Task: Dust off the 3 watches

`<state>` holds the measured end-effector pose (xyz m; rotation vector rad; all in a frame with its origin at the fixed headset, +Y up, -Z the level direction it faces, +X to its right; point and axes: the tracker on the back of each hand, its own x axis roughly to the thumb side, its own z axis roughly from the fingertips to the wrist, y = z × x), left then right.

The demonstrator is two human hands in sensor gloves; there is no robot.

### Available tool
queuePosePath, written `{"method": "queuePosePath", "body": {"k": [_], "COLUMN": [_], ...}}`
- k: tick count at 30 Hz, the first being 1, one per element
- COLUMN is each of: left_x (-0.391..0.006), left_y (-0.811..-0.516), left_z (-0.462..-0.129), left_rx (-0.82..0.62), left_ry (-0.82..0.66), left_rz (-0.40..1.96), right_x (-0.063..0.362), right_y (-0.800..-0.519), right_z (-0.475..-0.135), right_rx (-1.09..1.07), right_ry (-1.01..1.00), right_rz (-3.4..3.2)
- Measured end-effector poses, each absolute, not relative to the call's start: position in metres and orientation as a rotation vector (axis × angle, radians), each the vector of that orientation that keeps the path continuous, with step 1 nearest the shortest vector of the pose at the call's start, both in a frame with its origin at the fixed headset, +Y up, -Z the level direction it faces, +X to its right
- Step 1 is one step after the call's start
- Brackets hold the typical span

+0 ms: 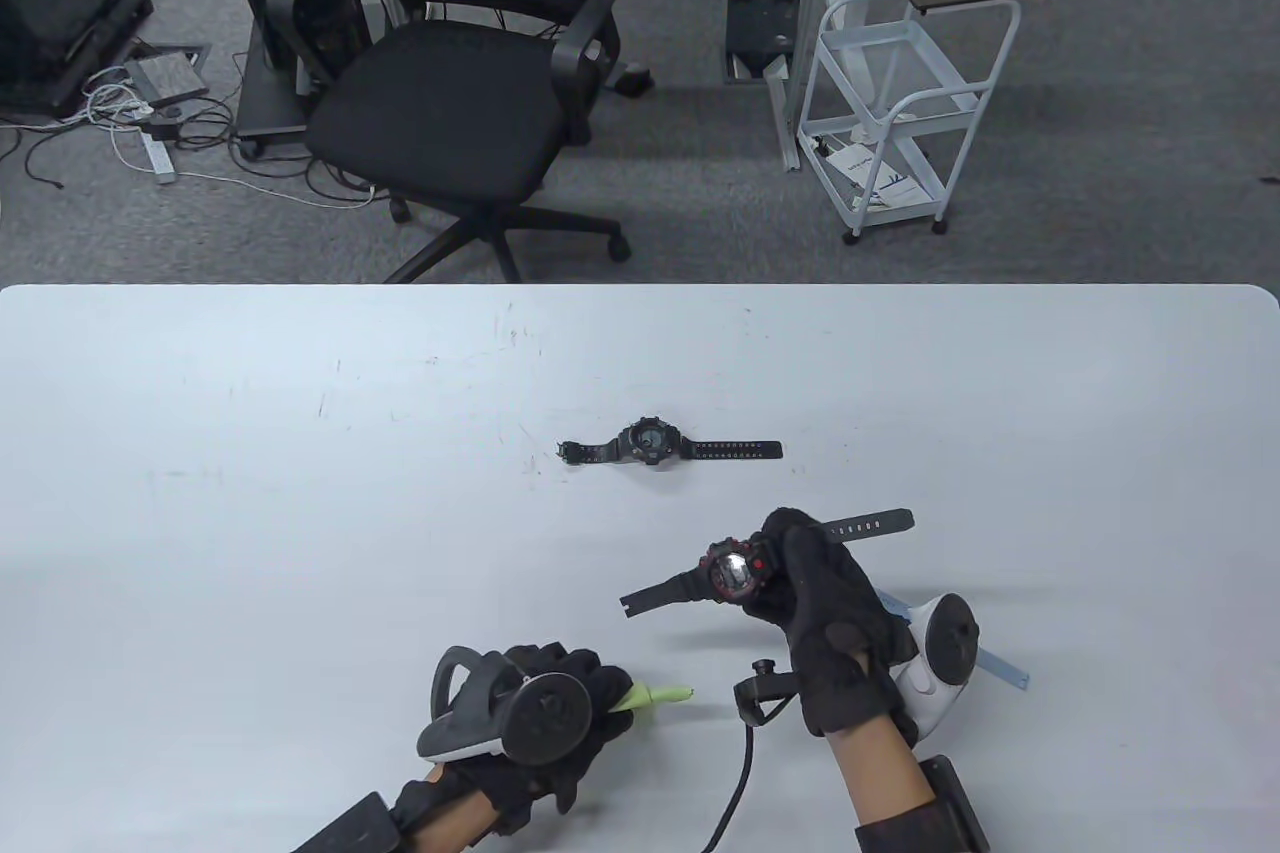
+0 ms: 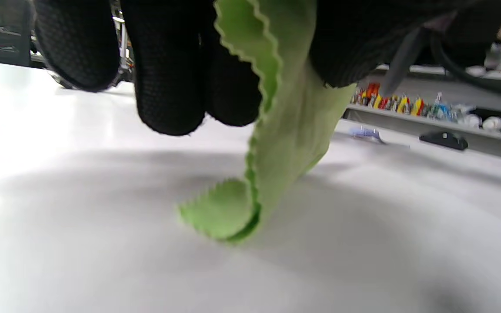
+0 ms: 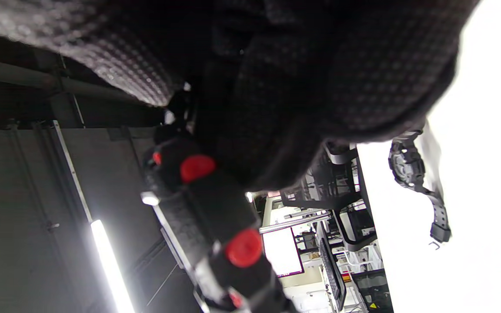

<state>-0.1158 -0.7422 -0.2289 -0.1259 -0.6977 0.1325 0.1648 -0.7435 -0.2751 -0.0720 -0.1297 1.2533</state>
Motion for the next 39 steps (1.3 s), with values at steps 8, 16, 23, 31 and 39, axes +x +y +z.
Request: {"method": "queuePosePath", "body": {"k": [8, 16, 23, 31, 39], "left_x": [-0.102, -0.121, -0.181, -0.196, -0.199], "left_y": [-0.76, -0.74, -0.707, -0.716, -0.717], "left_z": [-0.224, -0.232, -0.246, -0.257, -0.26], "left_rx": [-0.102, -0.272, -0.159, -0.187, -0.202], "left_ry": [-0.742, -0.67, -0.546, -0.432, -0.412], "left_rz": [-0.059, -0.005, 0.238, 0.297, 0.31], "right_x": [0.167, 0.171, 0.159, 0.102, 0.065], "right_y": [-0.752, -0.758, -0.76, -0.766, -0.778], "right_z": [-0.279, -0.28, -0.285, -0.334, -0.377], "right_rx": [-0.099, -0.146, -0.227, -0.268, -0.339], "right_ry": [-0.102, -0.09, -0.043, 0.077, 0.15], "right_rz": [1.289, 1.323, 1.322, 1.286, 1.35]}}
